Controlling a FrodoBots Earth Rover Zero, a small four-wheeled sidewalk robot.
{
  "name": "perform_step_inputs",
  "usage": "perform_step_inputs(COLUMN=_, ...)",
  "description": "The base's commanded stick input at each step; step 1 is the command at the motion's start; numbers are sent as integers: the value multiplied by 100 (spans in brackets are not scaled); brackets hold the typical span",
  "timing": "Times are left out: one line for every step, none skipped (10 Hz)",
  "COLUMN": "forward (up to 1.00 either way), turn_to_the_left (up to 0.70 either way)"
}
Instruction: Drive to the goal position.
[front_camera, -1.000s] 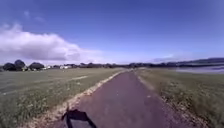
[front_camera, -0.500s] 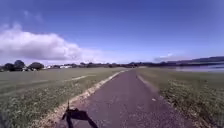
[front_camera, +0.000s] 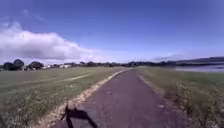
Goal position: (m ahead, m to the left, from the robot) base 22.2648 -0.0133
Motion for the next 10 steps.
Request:
perform_step_inputs(forward=70, turn_to_the_left=-14)
perform_step_inputs(forward=70, turn_to_the_left=-14)
perform_step_inputs(forward=70, turn_to_the_left=-14)
perform_step_inputs(forward=70, turn_to_the_left=-14)
perform_step_inputs(forward=70, turn_to_the_left=-14)
perform_step_inputs(forward=70, turn_to_the_left=-14)
perform_step_inputs(forward=70, turn_to_the_left=-14)
perform_step_inputs(forward=70, turn_to_the_left=0)
perform_step_inputs(forward=70, turn_to_the_left=0)
perform_step_inputs(forward=70, turn_to_the_left=0)
